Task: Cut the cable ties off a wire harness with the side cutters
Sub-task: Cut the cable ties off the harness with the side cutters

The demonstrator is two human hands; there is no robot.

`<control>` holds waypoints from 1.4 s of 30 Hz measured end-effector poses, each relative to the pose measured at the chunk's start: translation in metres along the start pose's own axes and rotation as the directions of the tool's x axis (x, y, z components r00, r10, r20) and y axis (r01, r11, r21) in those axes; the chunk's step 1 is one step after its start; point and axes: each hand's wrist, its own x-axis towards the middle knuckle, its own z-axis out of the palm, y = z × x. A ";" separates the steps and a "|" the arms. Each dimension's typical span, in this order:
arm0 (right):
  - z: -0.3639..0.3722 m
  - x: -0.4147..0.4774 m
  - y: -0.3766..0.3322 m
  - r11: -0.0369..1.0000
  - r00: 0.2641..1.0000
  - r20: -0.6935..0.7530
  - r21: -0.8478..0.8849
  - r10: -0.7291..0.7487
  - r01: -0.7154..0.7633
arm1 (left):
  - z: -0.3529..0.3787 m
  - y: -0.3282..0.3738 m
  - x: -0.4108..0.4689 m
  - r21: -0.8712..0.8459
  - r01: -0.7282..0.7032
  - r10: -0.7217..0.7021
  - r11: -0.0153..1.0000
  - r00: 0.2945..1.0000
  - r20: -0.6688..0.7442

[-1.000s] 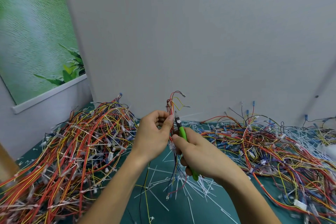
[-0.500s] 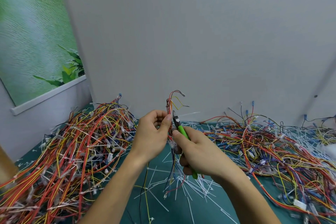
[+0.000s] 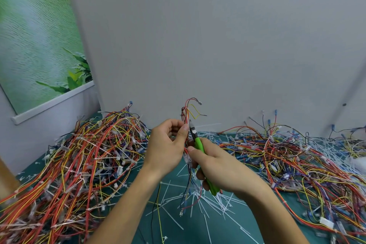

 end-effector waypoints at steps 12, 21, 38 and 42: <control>0.006 0.002 0.000 1.000 0.996 -0.089 -0.008 -0.026 0.025 | 0.000 0.003 0.000 0.002 0.009 -0.009 1.000 1.000 0.000; 0.003 0.003 0.003 0.992 1.000 -0.006 0.125 0.000 0.001 | -0.002 0.005 0.000 -0.015 0.008 -0.008 1.000 1.000 0.014; 0.004 0.004 0.004 0.998 0.997 -0.071 0.046 -0.028 0.032 | -0.003 -0.002 0.003 0.000 -0.042 0.042 0.999 0.999 0.024; 0.004 0.004 0.005 0.994 0.999 -0.049 0.108 -0.020 0.025 | -0.002 -0.003 0.004 -0.022 -0.030 0.030 0.999 0.999 0.023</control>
